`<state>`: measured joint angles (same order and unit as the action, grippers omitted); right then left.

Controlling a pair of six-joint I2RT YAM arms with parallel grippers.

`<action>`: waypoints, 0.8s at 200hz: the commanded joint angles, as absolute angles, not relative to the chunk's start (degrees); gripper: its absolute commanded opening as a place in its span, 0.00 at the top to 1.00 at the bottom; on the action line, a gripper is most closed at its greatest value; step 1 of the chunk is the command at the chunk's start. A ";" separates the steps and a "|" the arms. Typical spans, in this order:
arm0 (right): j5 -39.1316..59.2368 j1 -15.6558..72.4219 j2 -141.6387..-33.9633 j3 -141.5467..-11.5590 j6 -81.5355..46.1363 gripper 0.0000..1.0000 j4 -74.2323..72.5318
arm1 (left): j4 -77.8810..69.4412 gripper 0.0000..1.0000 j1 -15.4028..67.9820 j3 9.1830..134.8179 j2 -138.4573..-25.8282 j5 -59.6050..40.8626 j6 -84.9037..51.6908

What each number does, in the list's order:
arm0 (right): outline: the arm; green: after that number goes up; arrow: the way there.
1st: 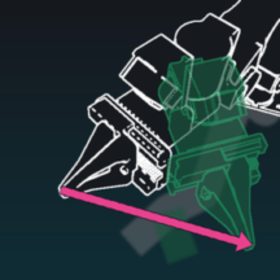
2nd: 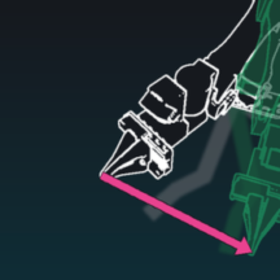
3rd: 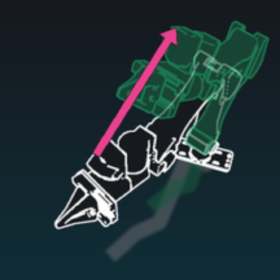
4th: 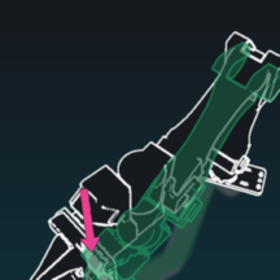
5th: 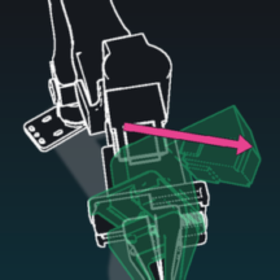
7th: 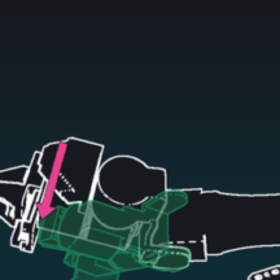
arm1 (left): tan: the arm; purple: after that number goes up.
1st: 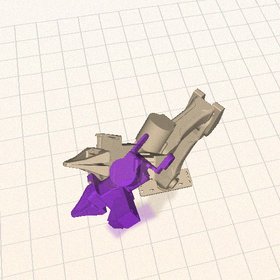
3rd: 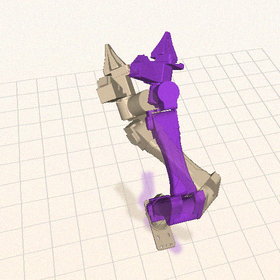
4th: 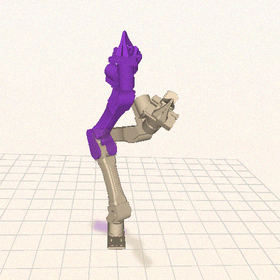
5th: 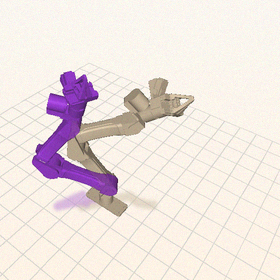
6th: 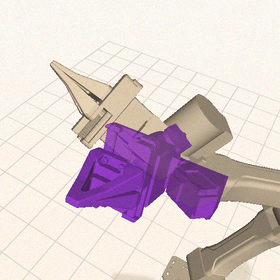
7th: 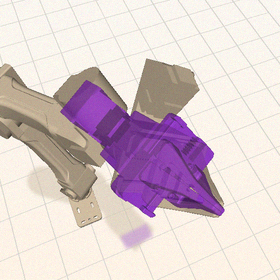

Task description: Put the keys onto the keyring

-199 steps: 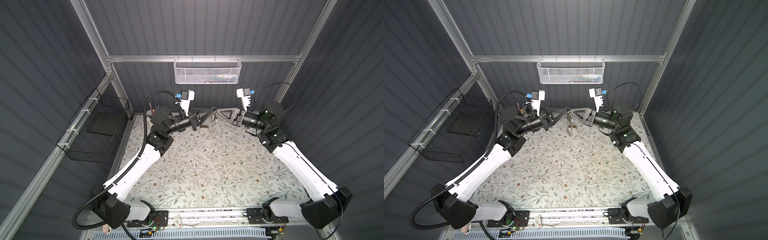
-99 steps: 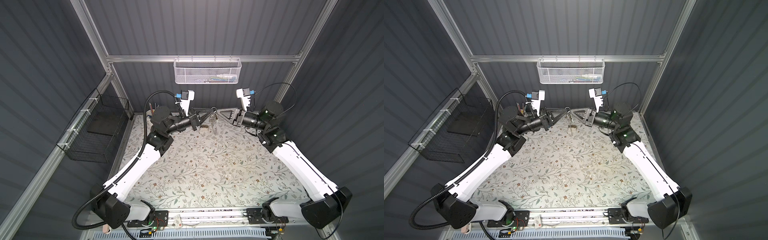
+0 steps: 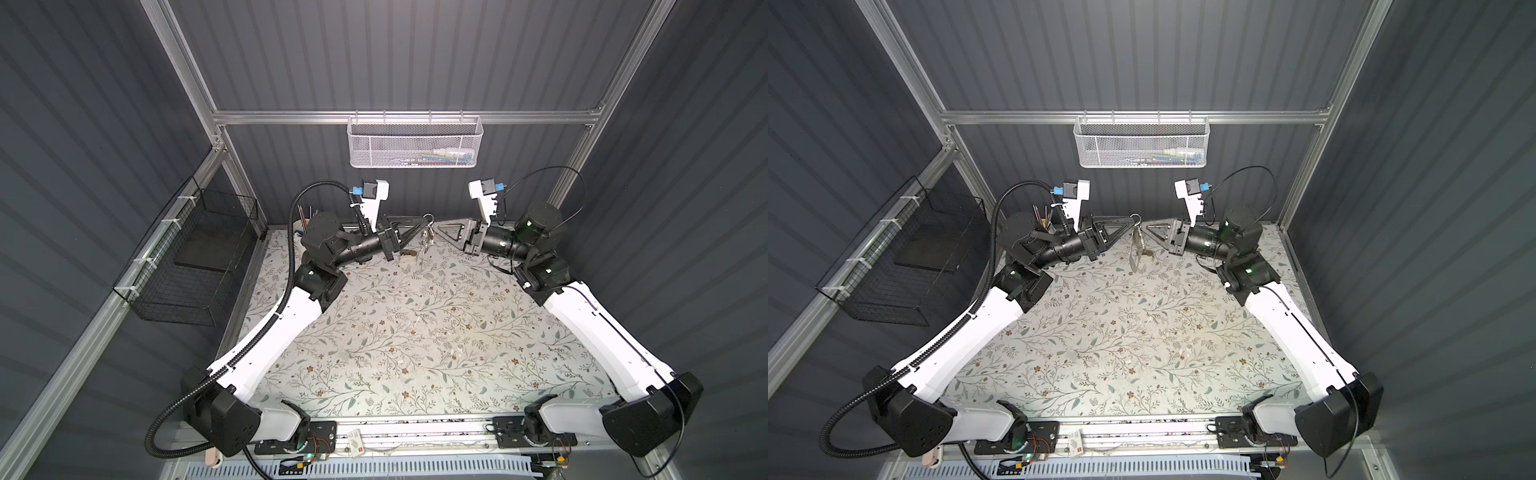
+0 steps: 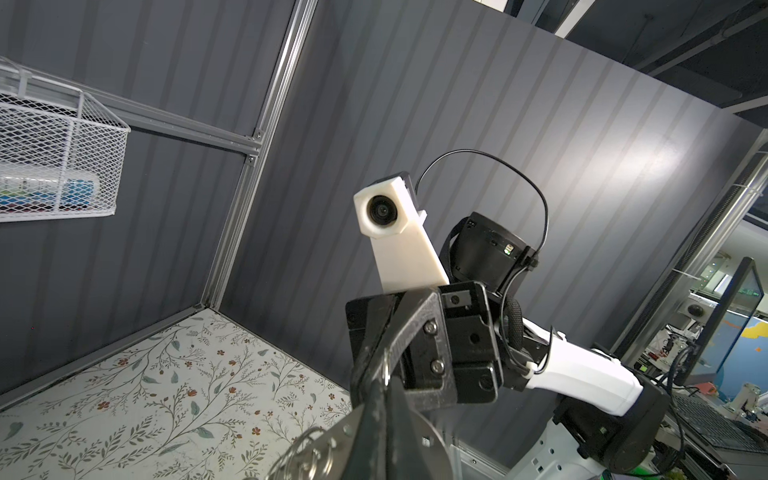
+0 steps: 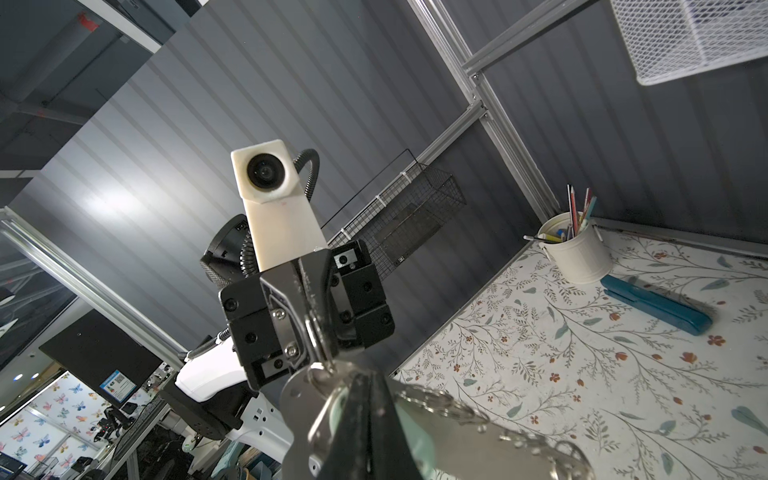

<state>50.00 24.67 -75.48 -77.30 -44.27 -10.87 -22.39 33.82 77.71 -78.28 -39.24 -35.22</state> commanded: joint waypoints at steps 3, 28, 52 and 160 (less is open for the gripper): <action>51.14 25.56 -76.63 -79.18 -42.56 0.94 -9.67 | -24.98 1.00 34.10 79.08 -78.55 -40.75 -35.95; 50.55 25.71 -76.48 -79.17 -41.98 0.93 -9.08 | -24.88 1.00 34.10 78.88 -78.40 -40.74 -35.91; 49.60 25.37 -75.78 -78.43 -41.32 0.89 -8.20 | -24.96 1.00 34.10 78.99 -78.22 -40.52 -35.69; 49.96 22.31 -73.25 -74.88 -49.30 0.76 -19.20 | -25.91 1.00 34.06 79.08 -79.32 -40.26 -36.72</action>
